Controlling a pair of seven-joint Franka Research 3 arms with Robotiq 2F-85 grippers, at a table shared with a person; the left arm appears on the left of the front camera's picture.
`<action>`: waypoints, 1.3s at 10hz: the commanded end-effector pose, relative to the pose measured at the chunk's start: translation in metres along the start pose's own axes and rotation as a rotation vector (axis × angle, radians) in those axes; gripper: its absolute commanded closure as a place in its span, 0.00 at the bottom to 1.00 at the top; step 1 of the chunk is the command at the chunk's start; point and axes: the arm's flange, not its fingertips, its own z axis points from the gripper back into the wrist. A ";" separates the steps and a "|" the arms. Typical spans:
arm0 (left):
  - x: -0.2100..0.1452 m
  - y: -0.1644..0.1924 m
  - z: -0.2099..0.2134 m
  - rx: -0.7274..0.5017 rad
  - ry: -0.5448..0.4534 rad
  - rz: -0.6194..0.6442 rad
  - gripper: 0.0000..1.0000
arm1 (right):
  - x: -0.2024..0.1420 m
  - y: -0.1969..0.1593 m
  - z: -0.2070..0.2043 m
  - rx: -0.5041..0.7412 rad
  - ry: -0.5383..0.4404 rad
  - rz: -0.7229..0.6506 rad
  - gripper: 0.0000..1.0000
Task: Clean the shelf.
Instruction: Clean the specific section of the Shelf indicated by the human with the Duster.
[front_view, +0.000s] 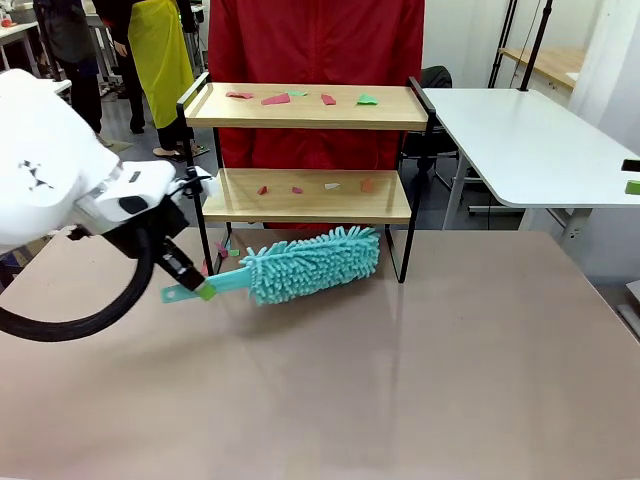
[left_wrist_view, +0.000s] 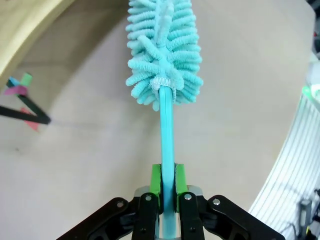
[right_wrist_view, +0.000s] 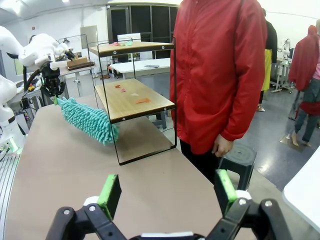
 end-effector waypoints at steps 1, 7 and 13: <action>-0.037 0.000 0.018 -0.082 0.046 -0.045 0.87 | 0.004 0.001 -0.001 0.000 0.000 0.007 0.00; -0.026 -0.003 0.142 -0.121 0.324 -0.055 0.87 | 0.004 0.001 -0.001 0.000 0.000 0.007 0.00; -0.023 -0.001 0.199 -0.076 0.494 -0.158 0.87 | 0.004 0.001 -0.001 0.000 0.000 0.007 0.00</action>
